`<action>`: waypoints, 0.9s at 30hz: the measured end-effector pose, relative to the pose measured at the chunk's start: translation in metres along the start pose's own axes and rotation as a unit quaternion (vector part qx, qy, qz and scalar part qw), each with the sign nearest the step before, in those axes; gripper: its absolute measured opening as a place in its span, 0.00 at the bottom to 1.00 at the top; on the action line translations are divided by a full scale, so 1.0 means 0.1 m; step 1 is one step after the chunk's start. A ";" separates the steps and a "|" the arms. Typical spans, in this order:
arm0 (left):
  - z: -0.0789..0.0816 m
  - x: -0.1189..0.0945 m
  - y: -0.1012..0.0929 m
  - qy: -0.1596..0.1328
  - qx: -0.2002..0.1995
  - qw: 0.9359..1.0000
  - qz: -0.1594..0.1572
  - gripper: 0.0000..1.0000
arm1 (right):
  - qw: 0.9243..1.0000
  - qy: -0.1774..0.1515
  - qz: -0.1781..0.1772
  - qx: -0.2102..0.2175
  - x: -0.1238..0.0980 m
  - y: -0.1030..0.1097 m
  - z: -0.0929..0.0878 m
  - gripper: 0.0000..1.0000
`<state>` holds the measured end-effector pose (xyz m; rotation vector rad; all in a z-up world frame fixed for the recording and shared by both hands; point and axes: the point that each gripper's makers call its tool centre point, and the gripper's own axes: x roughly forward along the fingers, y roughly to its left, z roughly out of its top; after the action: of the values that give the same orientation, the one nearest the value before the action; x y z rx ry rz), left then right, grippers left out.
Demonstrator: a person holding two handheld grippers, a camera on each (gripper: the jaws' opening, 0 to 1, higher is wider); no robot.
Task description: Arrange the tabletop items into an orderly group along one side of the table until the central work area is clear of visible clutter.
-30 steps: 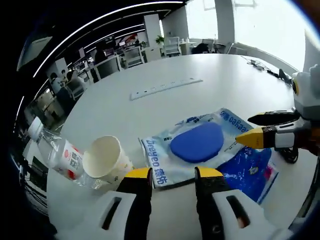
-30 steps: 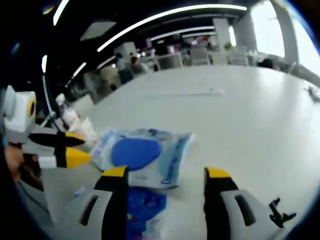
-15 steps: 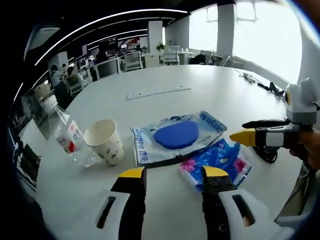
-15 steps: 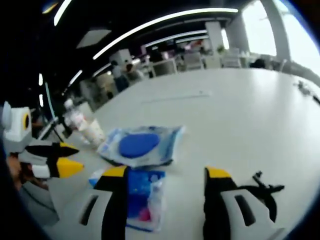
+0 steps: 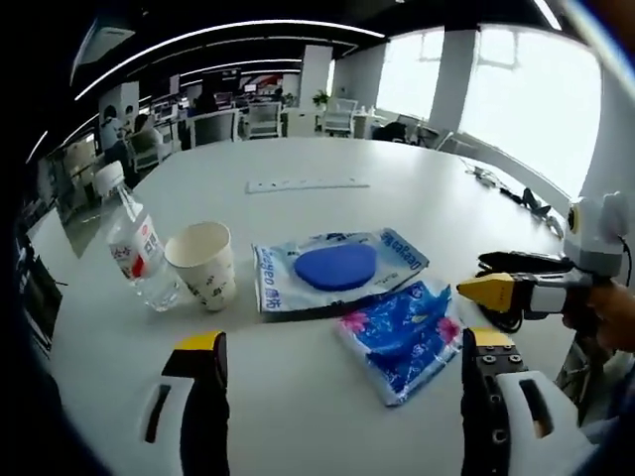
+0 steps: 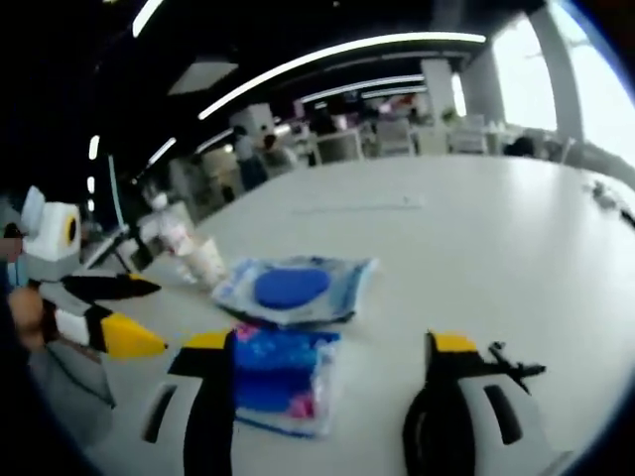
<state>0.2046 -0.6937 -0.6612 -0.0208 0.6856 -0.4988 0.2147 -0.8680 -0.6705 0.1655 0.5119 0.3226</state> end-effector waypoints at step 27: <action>-0.10 -0.98 0.79 -0.017 -0.022 1.000 -0.009 0.99 | 1.000 0.006 0.018 -0.015 -0.49 -0.13 -0.04 0.94</action>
<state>0.1677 -0.5781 -0.6241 -0.0775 0.6647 -0.4998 0.1755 -0.8968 -0.6548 0.1437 0.5161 0.3667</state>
